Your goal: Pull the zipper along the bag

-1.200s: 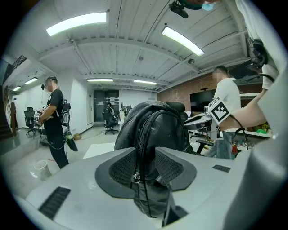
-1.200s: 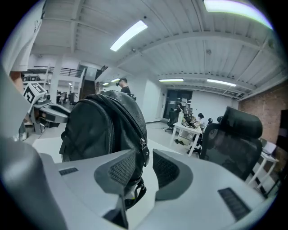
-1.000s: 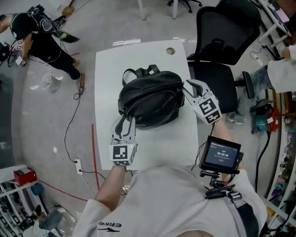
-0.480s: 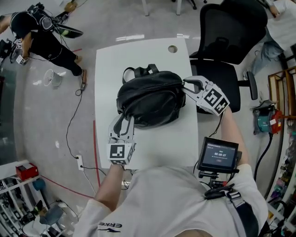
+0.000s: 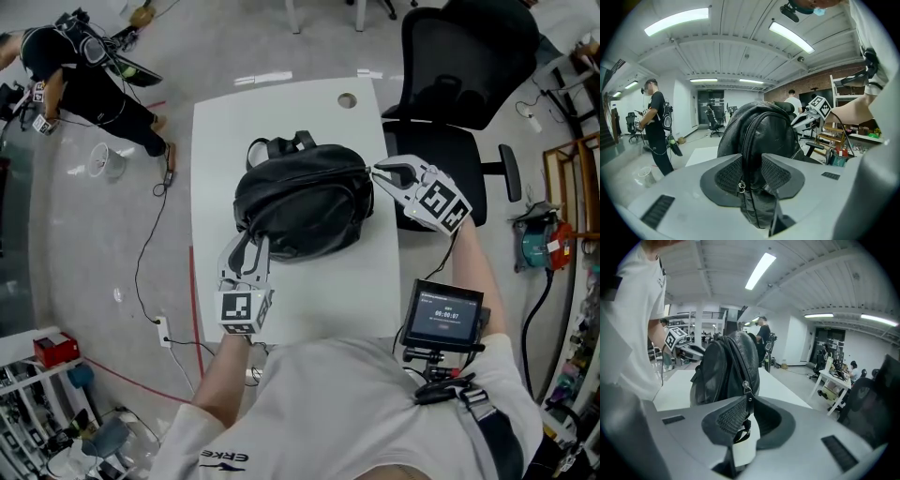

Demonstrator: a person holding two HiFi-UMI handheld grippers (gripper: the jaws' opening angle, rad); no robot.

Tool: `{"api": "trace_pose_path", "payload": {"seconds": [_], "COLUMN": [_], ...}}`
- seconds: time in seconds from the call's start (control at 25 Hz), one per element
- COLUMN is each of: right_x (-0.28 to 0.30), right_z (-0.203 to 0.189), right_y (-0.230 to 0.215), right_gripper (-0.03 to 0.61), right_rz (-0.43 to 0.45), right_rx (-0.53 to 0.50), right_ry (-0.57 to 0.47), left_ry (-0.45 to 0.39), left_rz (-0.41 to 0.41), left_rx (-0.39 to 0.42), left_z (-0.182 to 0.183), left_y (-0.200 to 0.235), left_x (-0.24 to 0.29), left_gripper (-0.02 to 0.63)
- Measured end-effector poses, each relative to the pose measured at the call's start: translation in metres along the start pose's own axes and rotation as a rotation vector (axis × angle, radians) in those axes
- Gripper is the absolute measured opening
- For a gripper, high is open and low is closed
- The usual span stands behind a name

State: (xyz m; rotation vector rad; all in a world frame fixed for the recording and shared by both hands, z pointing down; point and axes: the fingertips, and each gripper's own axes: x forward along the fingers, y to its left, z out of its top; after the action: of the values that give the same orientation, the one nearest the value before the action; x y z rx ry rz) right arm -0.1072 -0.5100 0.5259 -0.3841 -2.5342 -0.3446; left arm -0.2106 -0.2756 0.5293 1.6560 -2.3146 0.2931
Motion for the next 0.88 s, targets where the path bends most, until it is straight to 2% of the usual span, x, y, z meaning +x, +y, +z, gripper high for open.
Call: {"api": "trace_pose_path", "payload": {"seconds": [0.04, 0.16, 0.32, 0.6, 0.68, 0.76, 0.88], "right_x": [0.002, 0.010, 0.016, 0.020, 0.016, 0.010, 0.005], "right_z": [-0.001, -0.004, -0.007, -0.007, -0.005, -0.005, -0.003], "right_y": [0.003, 0.011, 0.003, 0.011, 0.011, 0.009, 0.010], "right_gripper": [0.034, 0.103, 0.144, 0.143, 0.128, 0.060, 0.060], "right_rz": [0.030, 0.107, 0.126, 0.219, 0.208, 0.183, 0.182], "right_rx": [-0.014, -0.060, -0.095, -0.121, -0.142, -0.154, -0.138], "right_ry": [0.017, 0.063, 0.103, 0.117, 0.115, 0.106, 0.086], "left_ry": [0.001, 0.002, 0.002, 0.004, 0.007, 0.008, 0.007], "left_rz": [0.000, 0.001, 0.004, 0.009, 0.009, 0.009, 0.012], "left_rx": [0.001, 0.001, 0.002, 0.003, 0.004, 0.006, 0.006], "left_z": [0.000, 0.000, 0.001, 0.001, 0.000, -0.001, 0.000], "left_y": [0.000, -0.002, -0.003, -0.002, -0.002, -0.002, -0.002], "left_x": [0.000, 0.000, -0.001, -0.002, -0.002, -0.001, -0.001], "left_gripper": [0.110, 0.110, 0.110, 0.110, 0.110, 0.110, 0.110]}}
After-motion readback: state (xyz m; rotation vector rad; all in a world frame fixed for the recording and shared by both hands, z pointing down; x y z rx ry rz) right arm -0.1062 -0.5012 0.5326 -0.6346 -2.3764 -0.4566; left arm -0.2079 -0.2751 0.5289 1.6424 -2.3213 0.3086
